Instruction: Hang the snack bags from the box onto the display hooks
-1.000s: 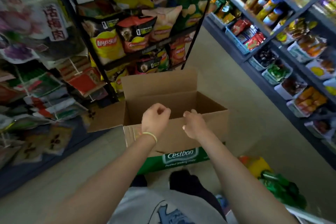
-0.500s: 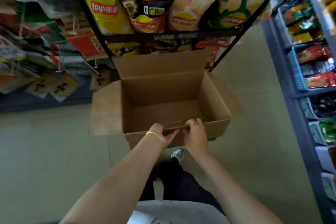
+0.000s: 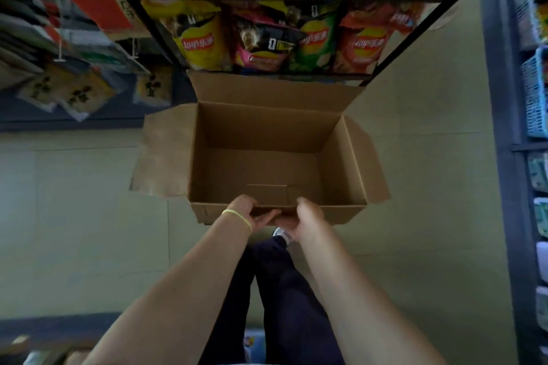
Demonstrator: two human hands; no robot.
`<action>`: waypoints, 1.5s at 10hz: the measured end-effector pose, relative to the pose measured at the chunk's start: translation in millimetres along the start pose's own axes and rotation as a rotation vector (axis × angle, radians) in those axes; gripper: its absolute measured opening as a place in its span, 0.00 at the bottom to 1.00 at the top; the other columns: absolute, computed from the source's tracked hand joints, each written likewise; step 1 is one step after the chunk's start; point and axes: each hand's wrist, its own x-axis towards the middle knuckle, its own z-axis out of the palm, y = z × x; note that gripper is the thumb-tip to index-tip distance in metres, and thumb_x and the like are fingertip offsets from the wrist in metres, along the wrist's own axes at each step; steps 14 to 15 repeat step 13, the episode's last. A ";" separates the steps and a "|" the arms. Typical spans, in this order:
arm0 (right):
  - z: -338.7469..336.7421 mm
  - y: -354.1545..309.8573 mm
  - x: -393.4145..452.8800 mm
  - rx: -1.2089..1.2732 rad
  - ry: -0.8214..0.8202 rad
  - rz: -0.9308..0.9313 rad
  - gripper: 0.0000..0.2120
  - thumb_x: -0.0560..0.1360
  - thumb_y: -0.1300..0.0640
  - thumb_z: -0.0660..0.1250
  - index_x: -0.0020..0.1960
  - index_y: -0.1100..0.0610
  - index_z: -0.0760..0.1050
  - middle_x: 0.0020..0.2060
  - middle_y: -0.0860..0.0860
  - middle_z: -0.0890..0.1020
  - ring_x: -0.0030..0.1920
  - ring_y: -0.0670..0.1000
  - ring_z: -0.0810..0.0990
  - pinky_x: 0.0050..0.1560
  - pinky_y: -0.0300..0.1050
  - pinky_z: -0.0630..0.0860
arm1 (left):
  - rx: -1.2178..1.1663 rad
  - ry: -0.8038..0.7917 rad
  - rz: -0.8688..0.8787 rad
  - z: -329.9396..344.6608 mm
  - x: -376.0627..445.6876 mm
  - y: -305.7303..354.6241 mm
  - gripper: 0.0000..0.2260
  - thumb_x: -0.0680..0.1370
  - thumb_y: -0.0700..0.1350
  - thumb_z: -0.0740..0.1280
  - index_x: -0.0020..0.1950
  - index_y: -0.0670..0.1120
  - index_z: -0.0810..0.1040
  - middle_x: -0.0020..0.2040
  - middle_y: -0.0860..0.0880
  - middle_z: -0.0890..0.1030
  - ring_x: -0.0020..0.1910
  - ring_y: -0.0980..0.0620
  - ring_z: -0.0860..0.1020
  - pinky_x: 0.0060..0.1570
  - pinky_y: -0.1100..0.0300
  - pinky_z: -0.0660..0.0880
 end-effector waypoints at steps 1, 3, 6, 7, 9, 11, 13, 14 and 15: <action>7.2 -5.1 42.4 -0.047 -0.048 -0.049 0.18 0.83 0.63 0.55 0.71 0.66 0.65 0.54 0.62 0.77 0.45 0.59 0.80 0.32 0.49 0.82 | 0.014 0.009 0.010 -0.3 45.6 2.0 0.17 0.84 0.38 0.56 0.70 0.30 0.65 0.67 0.31 0.73 0.65 0.35 0.76 0.60 0.53 0.77; 27.1 -12.5 146.8 0.061 0.068 -0.069 0.11 0.79 0.69 0.60 0.61 0.65 0.72 0.51 0.63 0.78 0.50 0.63 0.81 0.38 0.54 0.84 | -0.058 0.053 0.168 -4.7 173.7 19.4 0.12 0.83 0.38 0.57 0.63 0.32 0.72 0.59 0.33 0.77 0.53 0.33 0.80 0.29 0.52 0.79; 60.7 -17.7 308.2 0.037 0.116 -0.071 0.16 0.78 0.68 0.61 0.65 0.63 0.71 0.58 0.64 0.79 0.55 0.64 0.80 0.35 0.59 0.83 | 0.003 0.058 0.062 -2.4 355.4 71.5 0.17 0.85 0.37 0.50 0.71 0.35 0.69 0.71 0.46 0.73 0.71 0.41 0.70 0.65 0.51 0.72; 62.5 -24.8 345.3 0.028 0.144 -0.033 0.16 0.79 0.66 0.62 0.66 0.64 0.71 0.55 0.62 0.79 0.47 0.61 0.80 0.27 0.56 0.82 | 0.037 0.056 0.058 0.9 391.2 85.9 0.17 0.84 0.37 0.53 0.72 0.38 0.70 0.70 0.45 0.74 0.72 0.41 0.70 0.59 0.54 0.74; 62.1 -28.8 374.9 0.097 0.139 -0.104 0.08 0.82 0.68 0.55 0.55 0.69 0.71 0.60 0.62 0.79 0.43 0.59 0.82 0.55 0.56 0.81 | 0.042 -0.070 0.205 8.7 406.0 99.4 0.06 0.84 0.35 0.56 0.51 0.35 0.72 0.56 0.39 0.73 0.46 0.44 0.77 0.55 0.54 0.77; 75.5 -32.6 333.1 -0.014 -0.009 -0.180 0.11 0.84 0.61 0.57 0.64 0.61 0.71 0.63 0.59 0.80 0.36 0.52 0.79 0.43 0.47 0.80 | 0.130 -0.116 0.203 10.8 356.0 94.8 0.20 0.85 0.42 0.54 0.77 0.41 0.62 0.70 0.39 0.74 0.68 0.40 0.74 0.67 0.47 0.71; 68.8 -38.9 207.9 0.014 -0.146 -0.216 0.08 0.83 0.60 0.58 0.59 0.60 0.73 0.41 0.55 0.81 0.37 0.53 0.81 0.34 0.44 0.80 | 0.257 -0.128 0.336 17.2 222.3 83.4 0.13 0.84 0.43 0.56 0.66 0.42 0.72 0.48 0.44 0.81 0.44 0.47 0.80 0.47 0.54 0.76; 68.8 -38.9 207.9 0.014 -0.146 -0.216 0.08 0.83 0.60 0.58 0.59 0.60 0.73 0.41 0.55 0.81 0.37 0.53 0.81 0.34 0.44 0.80 | 0.257 -0.128 0.336 17.2 222.3 83.4 0.13 0.84 0.43 0.56 0.66 0.42 0.72 0.48 0.44 0.81 0.44 0.47 0.80 0.47 0.54 0.76; 68.8 -38.9 207.9 0.014 -0.146 -0.216 0.08 0.83 0.60 0.58 0.59 0.60 0.73 0.41 0.55 0.81 0.37 0.53 0.81 0.34 0.44 0.80 | 0.257 -0.128 0.336 17.2 222.3 83.4 0.13 0.84 0.43 0.56 0.66 0.42 0.72 0.48 0.44 0.81 0.44 0.47 0.80 0.47 0.54 0.76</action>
